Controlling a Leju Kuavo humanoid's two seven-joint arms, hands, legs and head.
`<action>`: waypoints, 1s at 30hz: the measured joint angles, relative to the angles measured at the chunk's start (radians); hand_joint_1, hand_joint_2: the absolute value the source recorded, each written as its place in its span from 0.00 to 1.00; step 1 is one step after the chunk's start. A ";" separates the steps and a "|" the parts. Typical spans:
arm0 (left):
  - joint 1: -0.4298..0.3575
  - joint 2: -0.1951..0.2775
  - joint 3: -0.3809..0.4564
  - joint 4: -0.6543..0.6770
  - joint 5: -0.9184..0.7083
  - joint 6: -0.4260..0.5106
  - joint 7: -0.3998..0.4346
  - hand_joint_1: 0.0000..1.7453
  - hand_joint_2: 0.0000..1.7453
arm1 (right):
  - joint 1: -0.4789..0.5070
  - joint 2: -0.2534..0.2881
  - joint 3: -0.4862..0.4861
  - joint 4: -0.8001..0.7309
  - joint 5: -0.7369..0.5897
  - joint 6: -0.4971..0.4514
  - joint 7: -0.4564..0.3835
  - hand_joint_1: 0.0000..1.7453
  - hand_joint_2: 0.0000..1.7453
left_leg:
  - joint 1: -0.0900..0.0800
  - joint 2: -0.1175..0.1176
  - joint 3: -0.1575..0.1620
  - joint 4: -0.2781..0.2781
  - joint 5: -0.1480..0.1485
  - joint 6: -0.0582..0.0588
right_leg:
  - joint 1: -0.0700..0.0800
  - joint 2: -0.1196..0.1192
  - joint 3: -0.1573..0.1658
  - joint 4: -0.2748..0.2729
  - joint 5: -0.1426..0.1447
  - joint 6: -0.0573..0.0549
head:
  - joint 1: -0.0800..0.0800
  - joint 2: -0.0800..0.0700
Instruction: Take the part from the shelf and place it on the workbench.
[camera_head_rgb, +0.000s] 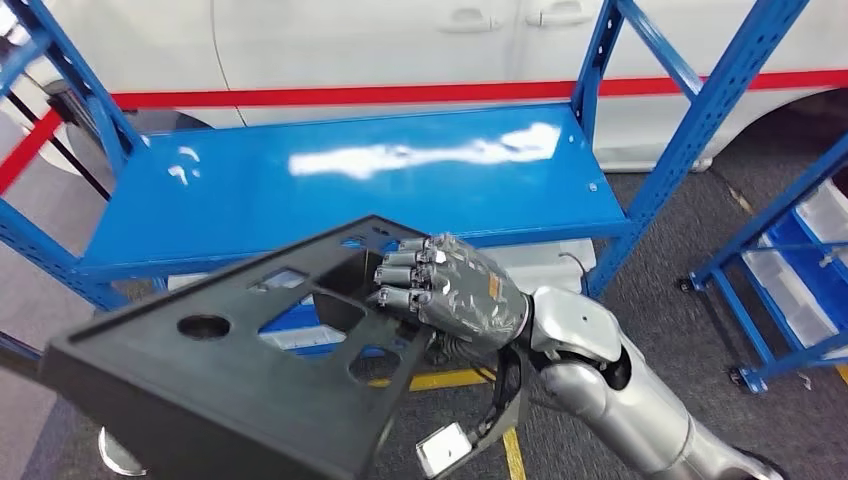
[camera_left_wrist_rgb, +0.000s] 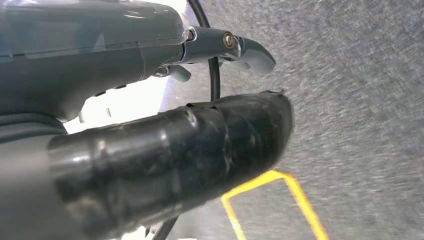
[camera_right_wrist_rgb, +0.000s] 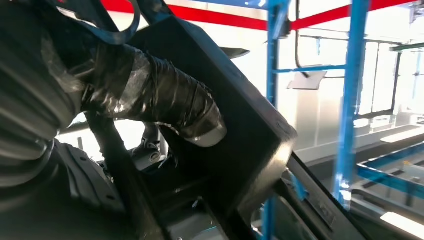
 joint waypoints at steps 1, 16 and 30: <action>0.001 0.000 -0.002 0.000 0.000 0.000 0.000 0.00 0.00 | 0.000 -0.002 0.000 0.000 -0.001 0.000 -0.001 1.00 1.00 | 0.001 -0.009 -0.008 -0.005 0.013 0.007 | -0.002 -0.002 0.001 -0.003 0.002 0.007 | -0.001 0.000; 0.004 -0.008 -0.010 0.001 0.010 -0.003 0.001 0.00 0.00 | 0.000 -0.024 -0.006 0.001 -0.008 0.000 -0.005 1.00 1.00 | -0.001 -0.154 -0.211 0.023 0.186 0.002 | 0.009 0.132 0.176 -0.024 -0.156 -0.017 | 0.000 0.000; -0.002 -0.004 -0.006 0.003 0.052 -0.005 0.025 0.00 0.00 | -0.010 0.027 0.012 -0.014 0.041 0.026 0.047 1.00 1.00 | 0.029 0.014 -0.056 0.032 0.028 -0.042 | -0.006 -0.049 0.040 0.008 -0.046 0.014 | 0.002 0.000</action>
